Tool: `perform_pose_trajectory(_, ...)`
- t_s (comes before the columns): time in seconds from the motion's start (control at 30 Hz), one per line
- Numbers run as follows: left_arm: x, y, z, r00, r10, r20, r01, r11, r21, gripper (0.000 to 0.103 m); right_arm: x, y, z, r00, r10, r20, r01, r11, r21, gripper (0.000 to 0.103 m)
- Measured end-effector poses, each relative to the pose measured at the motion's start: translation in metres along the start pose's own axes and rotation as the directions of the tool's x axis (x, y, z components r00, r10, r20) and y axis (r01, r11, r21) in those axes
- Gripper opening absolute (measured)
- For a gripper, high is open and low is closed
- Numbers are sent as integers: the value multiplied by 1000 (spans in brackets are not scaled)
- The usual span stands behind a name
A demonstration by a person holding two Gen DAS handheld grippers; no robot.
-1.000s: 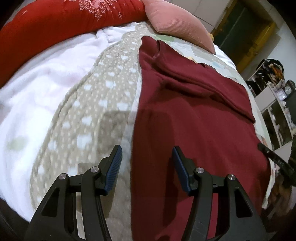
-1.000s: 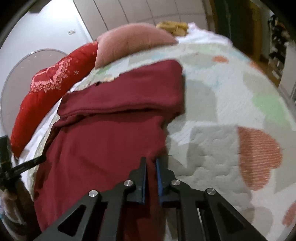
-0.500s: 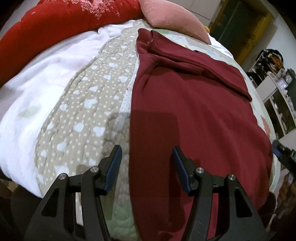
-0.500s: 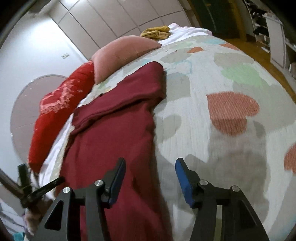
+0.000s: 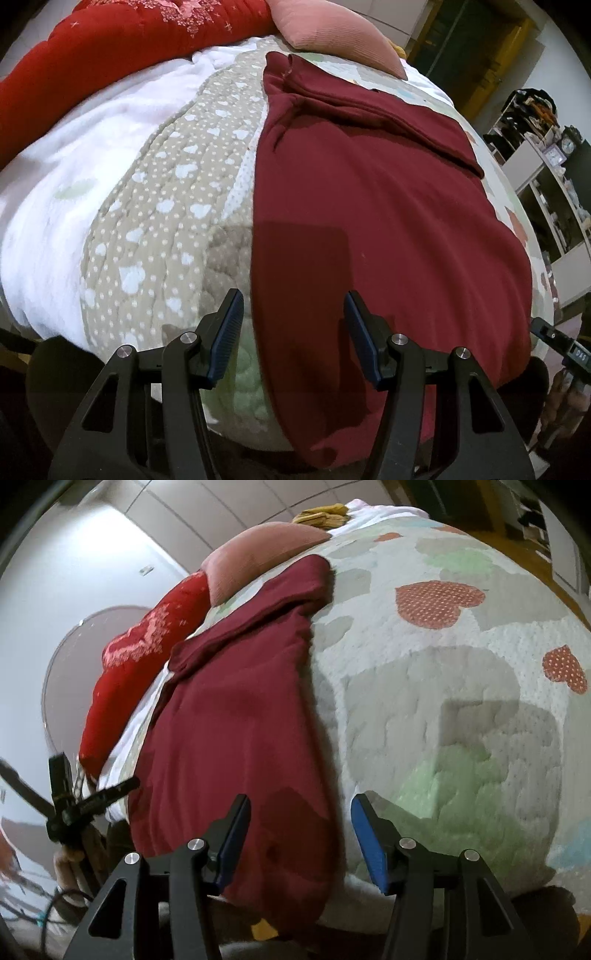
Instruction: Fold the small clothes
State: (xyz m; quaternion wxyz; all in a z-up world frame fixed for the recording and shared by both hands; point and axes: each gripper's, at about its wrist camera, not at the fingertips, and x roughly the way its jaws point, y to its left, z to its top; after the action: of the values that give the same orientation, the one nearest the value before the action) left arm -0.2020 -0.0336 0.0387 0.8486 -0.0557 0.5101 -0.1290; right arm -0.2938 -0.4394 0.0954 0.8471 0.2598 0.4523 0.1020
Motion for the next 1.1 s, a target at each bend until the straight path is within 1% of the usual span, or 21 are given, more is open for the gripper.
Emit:
perform_pose_trajectory(0.1, -3, -2, -6, 1000, -15, -12, 15, 1000, 1, 56, 0, 5, -6, 1000, -9, -11, 8, 999, -35, 55)
perform_pose_trajectory(0.23, -8, -2, -22, 997, -56, -45, 55, 998, -12, 56, 3, 12, -11, 1000, 4, -31, -6, 998, -65, 61)
perform_pose_trajectory(0.3, -10, 0, -30, 995, -81, -59, 79, 996, -29, 57, 4, 13, -11, 999, 1, -32, -3, 997, -72, 61)
perform_pose_trajectory(0.37, -12, -1, -38, 992, -101, -69, 98, 994, -44, 62, 5, 11, -11, 999, 10, -31, -12, 998, -65, 62)
perform_pose_trajectory(0.43, -14, -2, -43, 989, -123, -79, 119, 992, -52, 63, 7, 10, -11, 999, 22, -30, -24, 998, -62, 63)
perform_pose_trajectory(0.53, -15, -1, -47, 988, -124, -90, 119, 991, -57, 63, 8, 10, -11, 999, 34, -26, -36, 996, -79, 64)
perform_pose_trajectory(0.67, -14, 1, -51, 983, -147, -110, 139, 988, -70, 63, 7, 8, -11, 998, 57, -22, -59, 995, -83, 64)
perform_pose_trajectory(0.8, -6, -1, -52, 983, -130, -128, 124, 991, -52, 63, 7, 0, -12, 996, 94, -8, -94, 993, -75, 64)
perform_pose_trajectory(0.83, -3, -4, -52, 984, -124, -127, 119, 992, -46, 65, 7, -1, -12, 995, 98, -4, -98, 992, -75, 64)
perform_pose_trajectory(0.97, 3, -14, -55, 987, -109, -119, 109, 994, -12, 77, 8, 2, -11, 995, 103, -1, -103, 990, -96, 67)
perform_pose_trajectory(1.1, 5, -24, -61, 991, -77, -111, 82, 996, 36, 83, 9, 4, -10, 995, 97, -19, -99, 987, -124, 68)
